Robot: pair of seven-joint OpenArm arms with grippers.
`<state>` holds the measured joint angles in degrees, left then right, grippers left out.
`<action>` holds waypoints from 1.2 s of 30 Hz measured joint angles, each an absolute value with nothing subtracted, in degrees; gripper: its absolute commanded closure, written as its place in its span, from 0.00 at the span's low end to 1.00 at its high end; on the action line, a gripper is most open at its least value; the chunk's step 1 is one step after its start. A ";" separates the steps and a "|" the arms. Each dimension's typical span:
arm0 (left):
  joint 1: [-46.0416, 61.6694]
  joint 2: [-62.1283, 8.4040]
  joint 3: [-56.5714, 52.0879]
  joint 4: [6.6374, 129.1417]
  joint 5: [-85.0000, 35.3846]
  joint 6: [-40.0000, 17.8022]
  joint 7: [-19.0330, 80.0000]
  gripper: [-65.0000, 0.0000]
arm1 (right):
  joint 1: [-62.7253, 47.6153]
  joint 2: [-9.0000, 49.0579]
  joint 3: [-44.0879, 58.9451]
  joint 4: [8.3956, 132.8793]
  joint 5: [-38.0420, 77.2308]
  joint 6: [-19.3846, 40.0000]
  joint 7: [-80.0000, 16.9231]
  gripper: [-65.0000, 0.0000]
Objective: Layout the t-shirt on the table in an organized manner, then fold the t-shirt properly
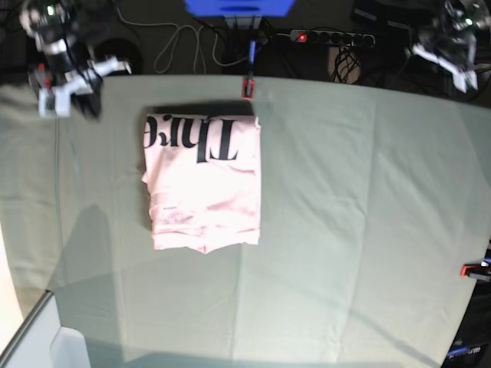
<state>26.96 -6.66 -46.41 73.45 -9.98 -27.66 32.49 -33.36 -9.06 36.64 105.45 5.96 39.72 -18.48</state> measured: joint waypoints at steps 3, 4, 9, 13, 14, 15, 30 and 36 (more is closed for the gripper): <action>26.70 -6.85 -46.15 65.95 -9.91 -27.66 32.34 1.00 | -33.69 -9.08 40.16 98.89 5.48 39.75 -18.65 1.00; 26.46 -6.90 -46.11 63.53 -10.11 -27.88 31.73 1.00 | -33.45 -9.21 41.23 96.29 5.69 39.70 -18.33 1.00; 22.87 -7.51 -43.59 49.56 -10.00 -27.64 18.57 1.00 | -29.85 -8.97 45.69 81.32 3.40 39.40 -17.89 1.00; 16.64 -10.70 -30.26 30.15 -1.15 -27.07 7.90 1.00 | -24.38 -7.25 45.76 66.11 -4.05 39.40 -17.50 1.00; 13.91 -11.16 -27.44 23.77 -0.25 -27.05 4.51 1.00 | -23.09 -6.44 45.69 62.15 -4.84 39.62 -17.34 1.00; 11.20 -11.18 -25.28 18.11 1.17 -26.96 2.20 1.00 | -21.78 -5.80 45.82 58.33 -6.55 39.66 -16.93 1.00; -1.28 -7.68 -7.31 0.62 1.52 -26.81 -2.74 1.00 | -12.16 4.78 29.54 11.31 -17.39 21.98 23.77 1.00; -1.58 -8.03 -3.16 0.80 1.67 -19.88 -3.03 1.00 | -11.94 7.07 18.13 7.40 -16.86 -8.01 25.41 1.00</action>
<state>-1.58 -8.03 -3.16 0.80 1.67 -19.88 -3.03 -11.94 7.07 18.13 7.40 -16.86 -8.01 25.41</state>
